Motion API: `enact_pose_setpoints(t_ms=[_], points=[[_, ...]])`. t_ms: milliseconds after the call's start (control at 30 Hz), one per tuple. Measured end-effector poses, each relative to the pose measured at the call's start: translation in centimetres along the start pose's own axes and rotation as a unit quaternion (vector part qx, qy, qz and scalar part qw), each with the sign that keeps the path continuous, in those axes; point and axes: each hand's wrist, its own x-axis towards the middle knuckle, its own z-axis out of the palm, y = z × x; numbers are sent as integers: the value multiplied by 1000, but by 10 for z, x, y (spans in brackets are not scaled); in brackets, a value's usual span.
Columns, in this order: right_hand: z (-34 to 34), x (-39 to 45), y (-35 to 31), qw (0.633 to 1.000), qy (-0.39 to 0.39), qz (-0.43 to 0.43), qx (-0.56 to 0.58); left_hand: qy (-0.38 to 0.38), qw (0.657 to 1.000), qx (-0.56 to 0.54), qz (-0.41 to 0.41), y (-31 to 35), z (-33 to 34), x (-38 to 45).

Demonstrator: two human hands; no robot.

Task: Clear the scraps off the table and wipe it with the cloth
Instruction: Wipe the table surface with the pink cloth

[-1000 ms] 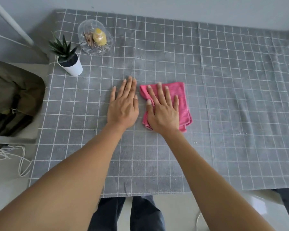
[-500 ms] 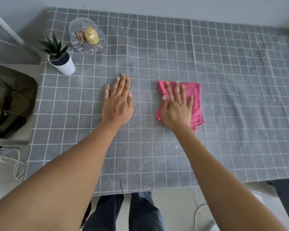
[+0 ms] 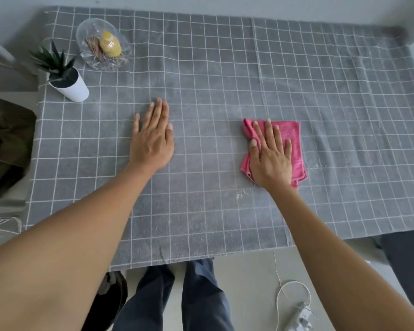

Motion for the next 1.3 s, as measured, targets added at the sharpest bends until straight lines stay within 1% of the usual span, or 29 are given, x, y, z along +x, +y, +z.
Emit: enact_pose_setpoints(t_ms=[133, 267, 400, 467, 600, 733, 800, 867, 933, 1000, 1067, 1100, 1167, 1233, 1300], points=[[0, 0, -2, 1000, -7, -4, -4, -26, 999, -22, -9, 12, -1, -13], [-2, 0, -1, 1000, -18, -10, 1, -28, 998, -45, 28, 45, 8, -60], [6, -18, -18, 1000, -17, -8, 8, -17, 1000, -20, 17, 54, 18, -97], [15, -43, -38, 999, -19, -36, 9, -7, 1000, -8, 13, 53, 20, -101], [32, -91, -68, 992, -32, -121, 7, -3, 1000, 0, 14, 53, 19, -99], [28, -88, -48, 988, -19, -156, 5, 1, 1000, -5, 21, 52, 19, -101], [20, -76, -21, 992, -9, -123, 1, 4, 1000, -9, 15, 53, 19, -102], [10, -63, 7, 998, -8, -62, 0, 7, 1000, -9, 14, 54, 19, -102], [5, -58, 21, 1000, 0, -12, 3, 7, 1000, -4, 12, 53, 19, -102], [7, -57, 19, 1000, 1, 26, 7, 6, 1000, 1, 9, 53, 20, -102], [10, -61, 3, 998, -3, 63, 16, 8, 1000, 4, 8, 53, 20, -102], [13, -65, -9, 998, -7, 68, 15, 10, 1000, 5, 8, 54, 20, -102], [20, -82, -38, 999, -21, 31, 11, 8, 1000, 8, 6, 55, 20, -102], [29, -103, -63, 999, -33, -38, 16, 1, 1000, 8, 7, 54, 20, -102], [34, -114, -67, 995, -37, -93, 16, -3, 1000, 13, 15, 53, 19, -102]])
